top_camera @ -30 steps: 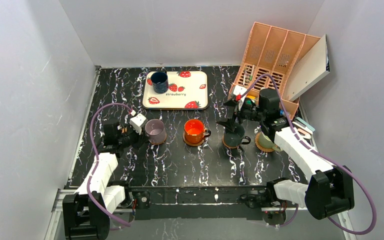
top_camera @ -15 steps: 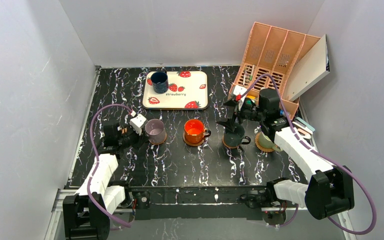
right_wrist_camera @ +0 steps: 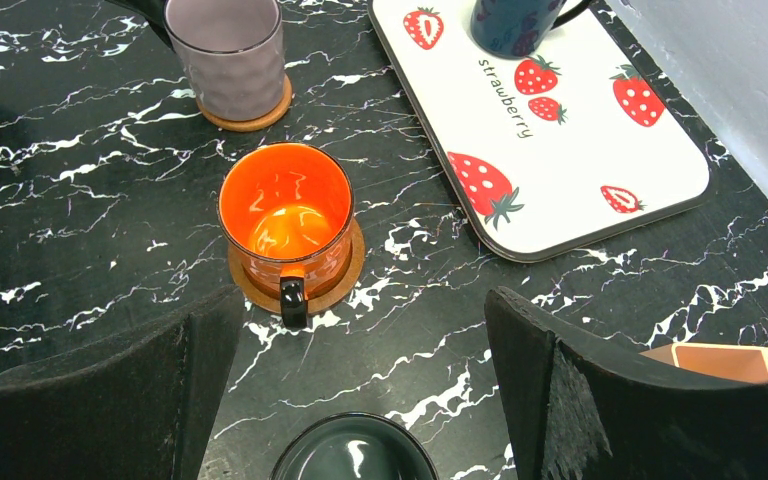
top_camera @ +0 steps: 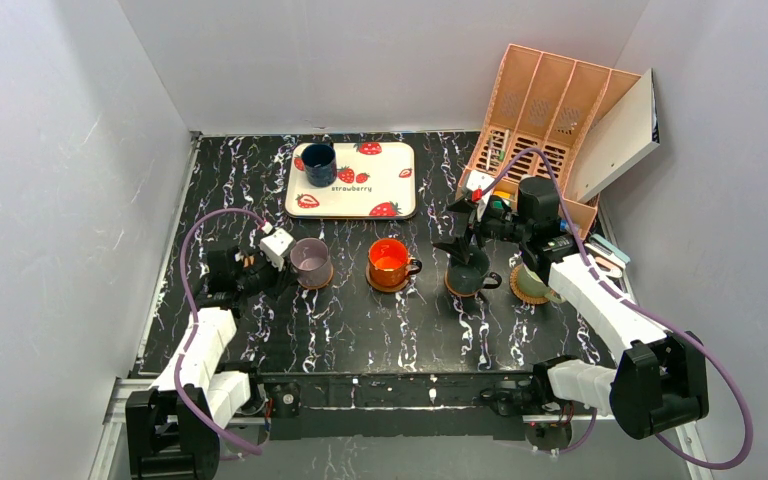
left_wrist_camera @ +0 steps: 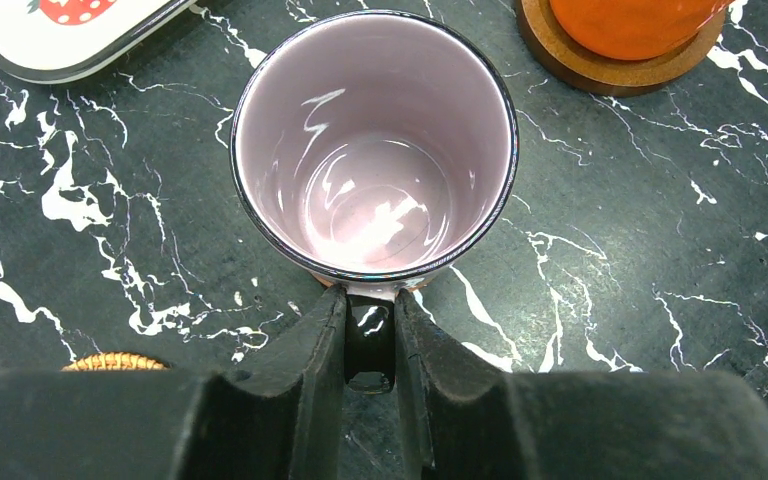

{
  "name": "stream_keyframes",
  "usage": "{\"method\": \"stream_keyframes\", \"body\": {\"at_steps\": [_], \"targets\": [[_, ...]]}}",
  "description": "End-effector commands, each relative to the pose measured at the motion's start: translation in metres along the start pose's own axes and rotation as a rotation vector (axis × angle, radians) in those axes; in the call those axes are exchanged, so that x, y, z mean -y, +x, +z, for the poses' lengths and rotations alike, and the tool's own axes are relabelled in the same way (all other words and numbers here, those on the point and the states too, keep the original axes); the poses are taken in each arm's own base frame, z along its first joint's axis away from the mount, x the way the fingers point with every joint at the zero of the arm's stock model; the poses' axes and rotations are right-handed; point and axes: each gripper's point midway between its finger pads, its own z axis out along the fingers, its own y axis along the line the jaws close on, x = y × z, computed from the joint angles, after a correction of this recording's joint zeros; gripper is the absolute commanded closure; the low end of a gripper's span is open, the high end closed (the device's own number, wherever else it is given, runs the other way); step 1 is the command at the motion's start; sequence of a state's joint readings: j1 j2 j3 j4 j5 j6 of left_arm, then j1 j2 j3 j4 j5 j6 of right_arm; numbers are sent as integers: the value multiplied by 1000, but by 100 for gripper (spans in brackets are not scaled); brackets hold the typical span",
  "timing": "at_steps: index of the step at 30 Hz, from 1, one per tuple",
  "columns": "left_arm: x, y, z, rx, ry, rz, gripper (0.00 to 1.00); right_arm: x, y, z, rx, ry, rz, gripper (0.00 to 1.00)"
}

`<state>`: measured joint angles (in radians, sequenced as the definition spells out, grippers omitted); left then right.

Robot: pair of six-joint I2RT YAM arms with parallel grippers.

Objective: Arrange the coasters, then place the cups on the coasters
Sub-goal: Place the cup on the coaster.

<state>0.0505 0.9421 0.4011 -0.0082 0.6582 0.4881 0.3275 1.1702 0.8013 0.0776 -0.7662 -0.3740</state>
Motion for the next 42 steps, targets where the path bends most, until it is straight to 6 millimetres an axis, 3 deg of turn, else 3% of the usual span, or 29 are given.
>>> {"method": "stream_keyframes", "body": {"at_steps": [1,11,18,28,34,37,42], "targets": [[0,-14,0,52,20,43,79,-3,-7,-4,23,-7,-32,1],[1,-13,0,49,23,44,66,-3,-7,-4,24,-7,-35,1],[2,-15,-2,55,27,56,63,-3,-7,-4,24,-5,-36,1],[8,-15,-6,52,42,64,47,-3,-8,-5,25,-5,-37,1],[11,-20,-11,61,51,84,24,-4,-9,-5,27,-8,-39,1],[12,-25,-15,65,51,95,5,-4,-9,-5,27,-7,-38,1],[12,-35,-24,73,35,118,2,-4,-9,-5,28,-7,-40,1]]}}
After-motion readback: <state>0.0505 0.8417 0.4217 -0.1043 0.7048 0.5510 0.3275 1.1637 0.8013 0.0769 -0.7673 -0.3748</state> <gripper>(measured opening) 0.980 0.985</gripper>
